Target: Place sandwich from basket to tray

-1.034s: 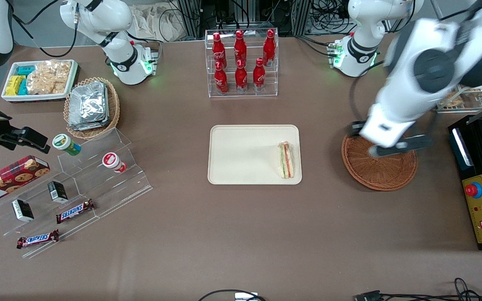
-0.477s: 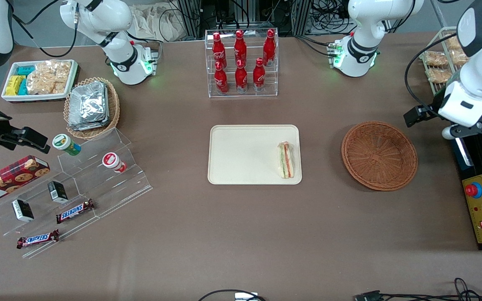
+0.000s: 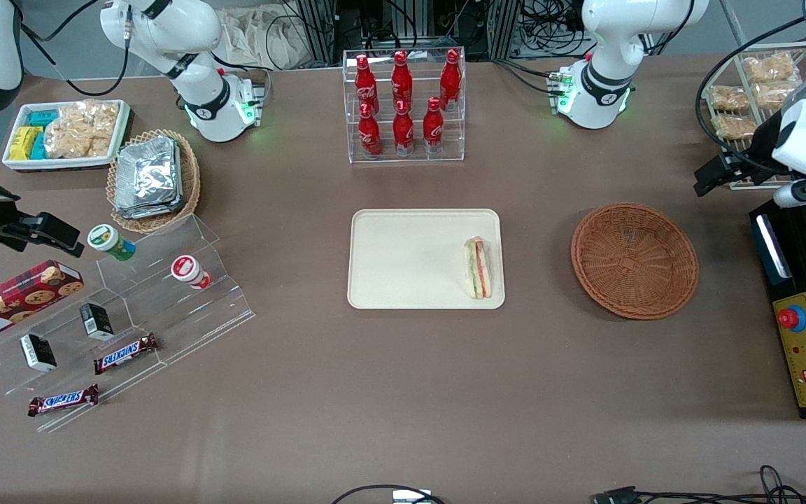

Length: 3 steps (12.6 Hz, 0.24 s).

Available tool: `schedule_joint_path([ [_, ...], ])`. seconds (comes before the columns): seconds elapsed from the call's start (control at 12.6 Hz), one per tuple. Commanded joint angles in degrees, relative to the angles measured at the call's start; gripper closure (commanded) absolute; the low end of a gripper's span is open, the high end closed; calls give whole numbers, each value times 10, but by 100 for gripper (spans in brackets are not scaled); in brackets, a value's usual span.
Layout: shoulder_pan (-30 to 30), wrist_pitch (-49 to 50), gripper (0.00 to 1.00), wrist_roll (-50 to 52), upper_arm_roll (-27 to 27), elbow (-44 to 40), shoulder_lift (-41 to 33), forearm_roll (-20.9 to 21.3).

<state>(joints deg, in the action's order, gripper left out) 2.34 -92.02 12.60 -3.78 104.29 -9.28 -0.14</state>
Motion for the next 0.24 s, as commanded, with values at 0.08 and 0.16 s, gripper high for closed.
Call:
schedule_joint_path([
  [0.08,-4,15,0,-6,5,-17,6,-3],
  [0.16,-4,15,0,-6,5,-19,7,-3],
])
